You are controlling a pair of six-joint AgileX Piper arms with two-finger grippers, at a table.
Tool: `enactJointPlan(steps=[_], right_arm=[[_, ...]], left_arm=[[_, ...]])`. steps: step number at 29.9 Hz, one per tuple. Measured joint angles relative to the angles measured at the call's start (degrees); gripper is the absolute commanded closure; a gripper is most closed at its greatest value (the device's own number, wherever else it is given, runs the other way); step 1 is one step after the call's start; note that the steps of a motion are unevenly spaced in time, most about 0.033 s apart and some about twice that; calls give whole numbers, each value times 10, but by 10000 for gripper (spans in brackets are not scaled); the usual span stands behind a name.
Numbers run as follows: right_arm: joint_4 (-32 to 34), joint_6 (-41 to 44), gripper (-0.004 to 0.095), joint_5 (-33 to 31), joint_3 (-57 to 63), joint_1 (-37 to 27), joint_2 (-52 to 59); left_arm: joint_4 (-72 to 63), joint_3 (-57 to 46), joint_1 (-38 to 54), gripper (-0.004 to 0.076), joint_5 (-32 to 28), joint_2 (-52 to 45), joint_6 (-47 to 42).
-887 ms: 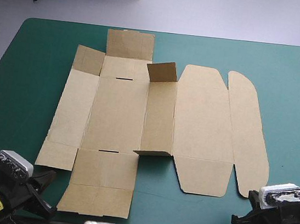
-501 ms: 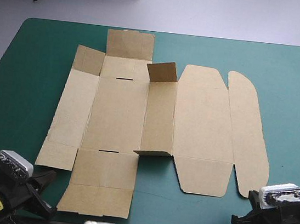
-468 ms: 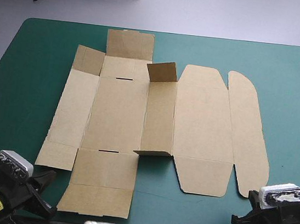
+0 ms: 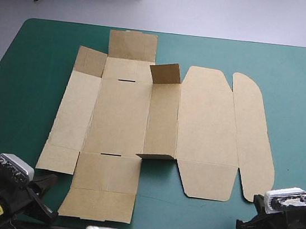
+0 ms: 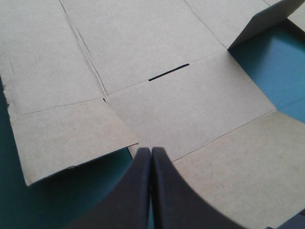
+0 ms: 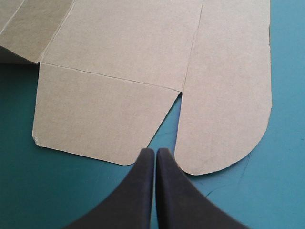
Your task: Fold the box
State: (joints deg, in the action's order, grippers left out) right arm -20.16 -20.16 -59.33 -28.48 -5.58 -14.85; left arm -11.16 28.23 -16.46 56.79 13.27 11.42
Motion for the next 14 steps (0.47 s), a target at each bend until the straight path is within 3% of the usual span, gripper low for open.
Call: enactJointPlan(steps=[14], right_arm=[[0, 0, 926, 0, 0, 0, 0]], left_arm=[[0, 0, 0, 733, 0, 0, 0]])
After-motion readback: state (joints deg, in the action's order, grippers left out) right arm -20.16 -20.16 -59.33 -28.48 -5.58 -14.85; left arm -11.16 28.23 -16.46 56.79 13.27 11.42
